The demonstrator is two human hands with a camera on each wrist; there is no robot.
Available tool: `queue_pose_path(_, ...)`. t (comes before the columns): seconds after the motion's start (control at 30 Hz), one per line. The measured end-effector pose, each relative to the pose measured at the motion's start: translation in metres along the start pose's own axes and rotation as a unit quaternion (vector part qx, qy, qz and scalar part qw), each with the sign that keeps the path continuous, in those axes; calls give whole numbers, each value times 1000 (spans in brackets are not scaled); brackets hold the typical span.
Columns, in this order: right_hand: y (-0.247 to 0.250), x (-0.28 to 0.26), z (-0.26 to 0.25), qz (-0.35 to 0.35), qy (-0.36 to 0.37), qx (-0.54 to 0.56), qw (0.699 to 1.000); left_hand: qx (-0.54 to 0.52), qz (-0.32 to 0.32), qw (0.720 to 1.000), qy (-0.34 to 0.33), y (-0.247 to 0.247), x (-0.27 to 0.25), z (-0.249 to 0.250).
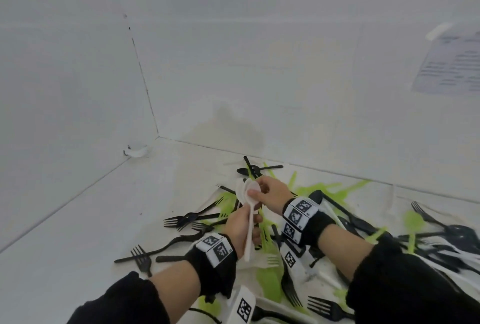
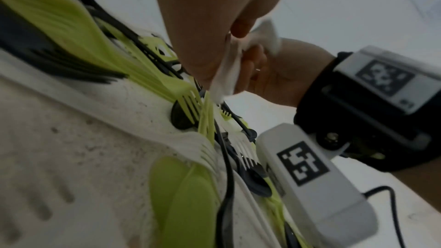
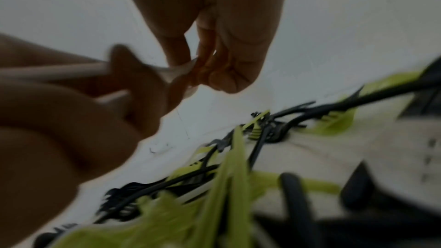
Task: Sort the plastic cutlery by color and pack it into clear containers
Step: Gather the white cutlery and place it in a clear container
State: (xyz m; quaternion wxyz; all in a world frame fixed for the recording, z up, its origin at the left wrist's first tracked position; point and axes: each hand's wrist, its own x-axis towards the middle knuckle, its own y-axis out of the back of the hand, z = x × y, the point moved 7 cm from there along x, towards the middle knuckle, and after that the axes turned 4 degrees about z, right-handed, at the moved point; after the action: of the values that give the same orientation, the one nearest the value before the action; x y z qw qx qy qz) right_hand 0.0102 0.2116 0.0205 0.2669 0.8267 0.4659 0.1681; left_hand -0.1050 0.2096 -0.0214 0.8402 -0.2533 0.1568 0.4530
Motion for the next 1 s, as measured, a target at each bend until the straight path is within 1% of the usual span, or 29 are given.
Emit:
queue_pose_path(0.07, 4, 5, -2, -26, 23, -51, 998, 6, 6, 1000, -11, -1, 4, 3)
queue_pose_path(0.1, 5, 8, -2, -48, 28, -58, 997, 18, 5, 1000, -22, -1, 6, 6)
queue_pose_path(0.17, 6, 17, -2, -88, 11, -17, 996, 51, 11, 998, -48, 1, 12, 9)
queue_pose_path(0.2, 13, 24, 1, -76, -12, 19, 997, 64, 26, 996, -54, 5, 16, 10)
queue_pose_path(0.23, 23, 34, 7, -40, -39, 29, 998, 71, 45, 995, -57, 10, 20, 9)
queue_pose_path(0.27, 35, 43, 15, 2, -61, -6, 998, 66, 63, 994, -56, 16, 24, 8)
queue_pose_path(0.3, 45, 52, 25, 18, -79, -88, 993, 51, 75, 995, -52, 21, 26, 7)
queue_pose_path(0.33, 48, 57, 37, 2, -102, -172, 980, 36, 82, 995, -47, 24, 28, 6)
queue_pose_path(0.37, 47, 59, 47, -29, -122, -243, 962, 28, 88, 995, -46, 28, 29, 6)
queue_pose_path(0.4, 42, 60, 54, -72, -129, -290, 946, 27, 93, 994, -50, 31, 30, 7)
queue_pose_path(0.43, 36, 57, 59, -115, -119, -315, 935, 29, 95, 993, -57, 33, 29, 8)
queue_pose_path(0.47, 29, 57, 59, -146, -108, -297, 937, 32, 98, 992, -67, 35, 30, 10)
queue_pose_path(0.5, 25, 57, 59, -163, -105, -258, 946, 33, 100, 992, -74, 37, 31, 11)
queue_pose_path(0.53, 24, 59, 59, -164, -101, -230, 954, 33, 103, 991, -77, 39, 33, 12)
queue_pose_path(0.57, 24, 63, 59, -157, -93, -226, 957, 32, 105, 991, -75, 41, 34, 11)
queue_pose_path(0.6, 24, 68, 59, -144, -79, -246, 955, 29, 107, 991, -69, 42, 35, 10)
queue_pose_path(0.63, 23, 74, 58, -134, -49, -291, 946, 24, 107, 992, -59, 43, 36, 8)
queue_pose_path(0.7, 13, 79, 60, -162, 5, -395, 905, 9, 108, 993, -37, 45, 39, 4)
queue_pose_path(0.77, 7, 79, 62, -195, 32, -476, 857, 1, 112, 993, -31, 47, 42, 2)
queue_pose_path(0.8, 8, 79, 62, -204, 34, -496, 843, 2, 114, 993, -33, 48, 42, 2)
queue_pose_path(0.83, 8, 78, 62, -207, 36, -501, 840, 4, 117, 992, -37, 50, 42, 2)
queue_pose_path(0.9, 11, 78, 60, -198, 46, -498, 843, 5, 120, 992, -45, 52, 42, 3)
queue_pose_path(1.0, 15, 77, 59, -186, 80, -507, 838, -6, 122, 991, -51, 56, 41, 4)
